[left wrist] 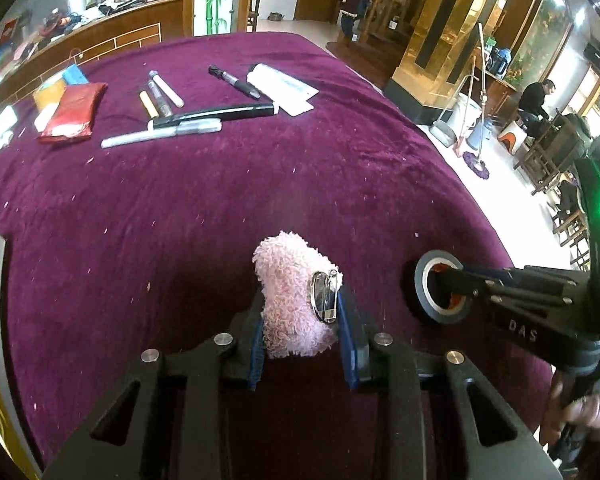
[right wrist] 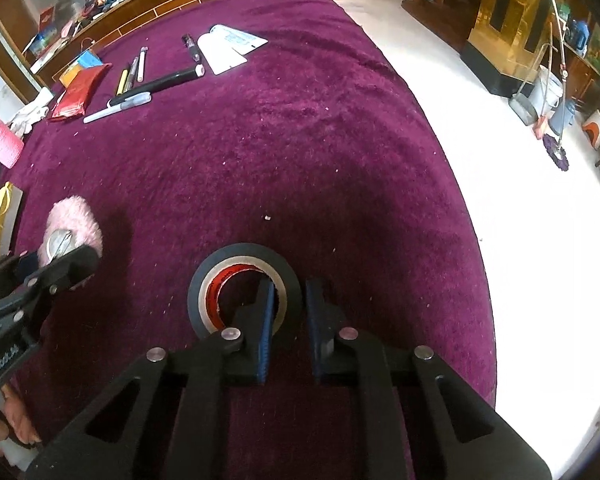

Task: Organize objects
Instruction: 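Carry the tape roll and pink keychain toward the tray with both tools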

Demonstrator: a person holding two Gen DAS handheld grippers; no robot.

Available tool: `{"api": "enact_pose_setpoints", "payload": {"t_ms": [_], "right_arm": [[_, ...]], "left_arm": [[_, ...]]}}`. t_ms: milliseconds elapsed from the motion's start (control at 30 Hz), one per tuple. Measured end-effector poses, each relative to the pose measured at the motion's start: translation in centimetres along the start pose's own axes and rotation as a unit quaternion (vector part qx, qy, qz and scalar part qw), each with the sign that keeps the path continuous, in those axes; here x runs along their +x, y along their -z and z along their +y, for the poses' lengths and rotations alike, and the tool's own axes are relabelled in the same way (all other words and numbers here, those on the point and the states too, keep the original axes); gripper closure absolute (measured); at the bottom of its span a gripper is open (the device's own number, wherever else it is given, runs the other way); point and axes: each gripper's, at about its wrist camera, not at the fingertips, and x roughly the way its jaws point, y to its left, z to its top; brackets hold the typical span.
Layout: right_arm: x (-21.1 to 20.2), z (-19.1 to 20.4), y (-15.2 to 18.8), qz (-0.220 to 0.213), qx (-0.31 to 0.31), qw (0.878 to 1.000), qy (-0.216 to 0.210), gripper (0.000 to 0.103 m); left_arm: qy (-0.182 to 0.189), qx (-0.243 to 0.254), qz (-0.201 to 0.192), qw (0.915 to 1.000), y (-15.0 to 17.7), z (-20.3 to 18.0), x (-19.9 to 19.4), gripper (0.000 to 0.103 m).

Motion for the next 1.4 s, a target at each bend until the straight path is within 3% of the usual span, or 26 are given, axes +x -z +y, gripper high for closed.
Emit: {"api": "enact_pose_setpoints", "payload": {"t_ms": [167,300,367,433,500,633,667,700,733,1400], "right_arm": [[0.4,0.5,-0.1,0.002,-0.005,1.0,0.015,0.086],[0.7,1.4,-0.5,-0.015,-0.022,0.999,0.027,0.066],[0.8,2.2,-0.2,-0.027,-0.044,0.998,0.044,0.061],[0.8,2.1,0.1,-0.042,-0.042,0.997,0.055,0.046],[0.7,0.9,0.1,-0.051,-0.013,0.998,0.037,0.044],[0.7,1.3,-0.3,-0.029,-0.052,0.997,0.044,0.048],[0.6,1.5,-0.3,-0.024,-0.055,0.997,0.046,0.056],[0.4,1.5,-0.4,-0.02,-0.051,0.998,0.042,0.078],[0.3,1.5,-0.3,-0.018,-0.049,0.998,0.041,0.09],[-2.1,2.8,1.0,-0.02,-0.005,1.0,-0.004,0.091]], "left_arm": [[-0.006,0.001,0.022,0.9997,1.6,0.4,0.7,0.076],[0.001,-0.008,0.027,0.9996,2.9,0.8,1.2,0.075],[-0.004,0.0,0.022,0.9998,3.2,0.6,1.0,0.075],[-0.004,0.004,0.016,0.9999,3.5,0.5,0.9,0.075],[-0.004,0.005,0.01,0.9999,3.8,0.5,0.8,0.075],[0.0,0.007,0.001,1.0,4.1,0.5,0.6,0.075],[0.001,0.006,0.0,1.0,4.1,0.6,0.6,0.075],[0.004,0.004,-0.001,1.0,4.2,0.7,0.5,0.075],[0.007,0.003,-0.001,1.0,4.2,0.8,0.5,0.075],[0.035,-0.027,-0.005,0.999,4.6,3.5,-3.3,0.077]]}}
